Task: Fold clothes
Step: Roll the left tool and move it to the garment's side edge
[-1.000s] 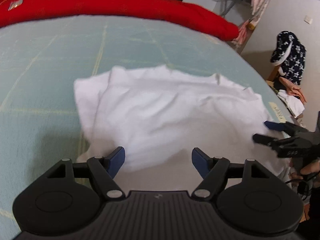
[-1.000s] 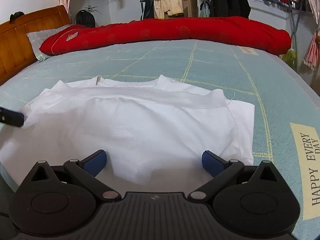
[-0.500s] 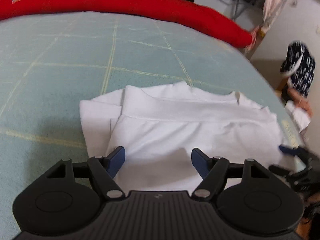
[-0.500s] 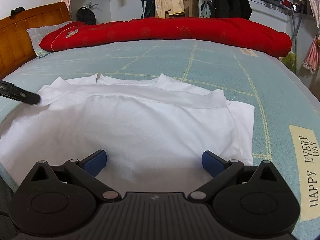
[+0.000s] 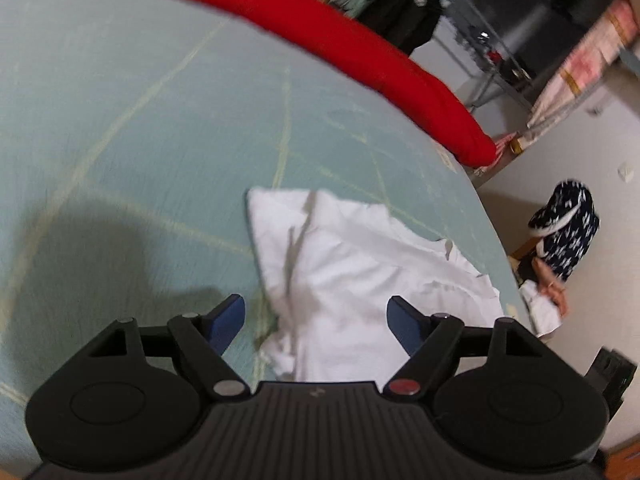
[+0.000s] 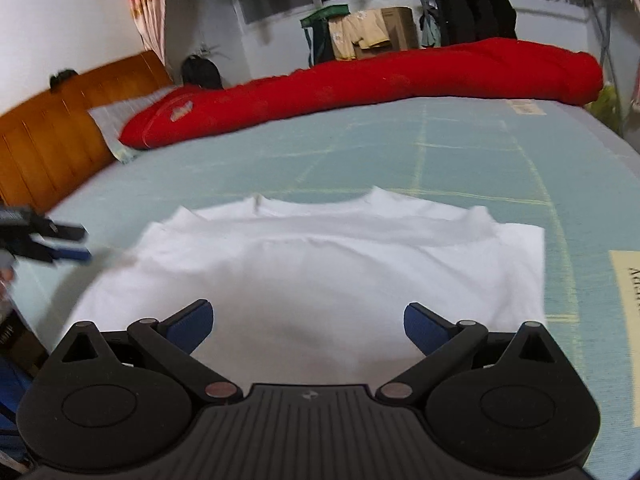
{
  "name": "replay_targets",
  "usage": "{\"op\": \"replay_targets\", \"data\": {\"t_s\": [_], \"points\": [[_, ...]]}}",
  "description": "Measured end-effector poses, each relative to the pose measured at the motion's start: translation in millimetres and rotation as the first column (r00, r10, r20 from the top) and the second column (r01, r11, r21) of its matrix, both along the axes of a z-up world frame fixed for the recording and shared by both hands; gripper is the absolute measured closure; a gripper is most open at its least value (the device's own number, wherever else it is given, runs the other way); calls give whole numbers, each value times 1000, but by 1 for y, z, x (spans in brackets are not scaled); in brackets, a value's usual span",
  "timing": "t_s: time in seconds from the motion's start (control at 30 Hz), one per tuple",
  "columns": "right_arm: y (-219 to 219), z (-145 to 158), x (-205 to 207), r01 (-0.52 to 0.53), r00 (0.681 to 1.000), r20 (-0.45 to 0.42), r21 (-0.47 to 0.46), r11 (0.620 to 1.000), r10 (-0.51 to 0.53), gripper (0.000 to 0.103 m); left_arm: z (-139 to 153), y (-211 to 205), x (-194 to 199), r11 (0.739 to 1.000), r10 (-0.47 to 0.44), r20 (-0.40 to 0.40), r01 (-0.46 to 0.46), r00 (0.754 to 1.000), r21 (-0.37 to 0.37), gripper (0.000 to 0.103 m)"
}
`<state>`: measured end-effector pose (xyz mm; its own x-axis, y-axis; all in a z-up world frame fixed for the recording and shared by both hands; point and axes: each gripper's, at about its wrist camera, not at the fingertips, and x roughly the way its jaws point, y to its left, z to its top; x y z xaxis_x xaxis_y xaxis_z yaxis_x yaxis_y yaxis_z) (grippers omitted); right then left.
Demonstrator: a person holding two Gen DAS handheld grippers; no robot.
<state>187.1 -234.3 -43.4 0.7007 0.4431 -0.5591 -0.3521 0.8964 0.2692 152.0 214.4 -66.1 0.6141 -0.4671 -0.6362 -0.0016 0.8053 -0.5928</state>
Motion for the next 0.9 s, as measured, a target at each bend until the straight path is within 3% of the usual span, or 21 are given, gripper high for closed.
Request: {"op": "replay_targets", "data": {"t_s": [0.17,0.3,0.67,0.9], "points": [[9,5,-2,-1,1000,-1,-2,1000,1,0,-22,0,13,999,-15,-47,13,999,-48,25],[12,9,-6,-4,1000,4,-11,1000,4,0,-26,0,19,994,-26,-21,23,999,-103,25],[21,4,-6,-3,1000,-6,-18,1000,3,0,-49,-17,68,974,-146,-68,132,987,-184,19],[19,-6,2,52,997,-60,65,997,-48,0,-55,-18,69,949,-205,-72,180,976,-257,20]]}}
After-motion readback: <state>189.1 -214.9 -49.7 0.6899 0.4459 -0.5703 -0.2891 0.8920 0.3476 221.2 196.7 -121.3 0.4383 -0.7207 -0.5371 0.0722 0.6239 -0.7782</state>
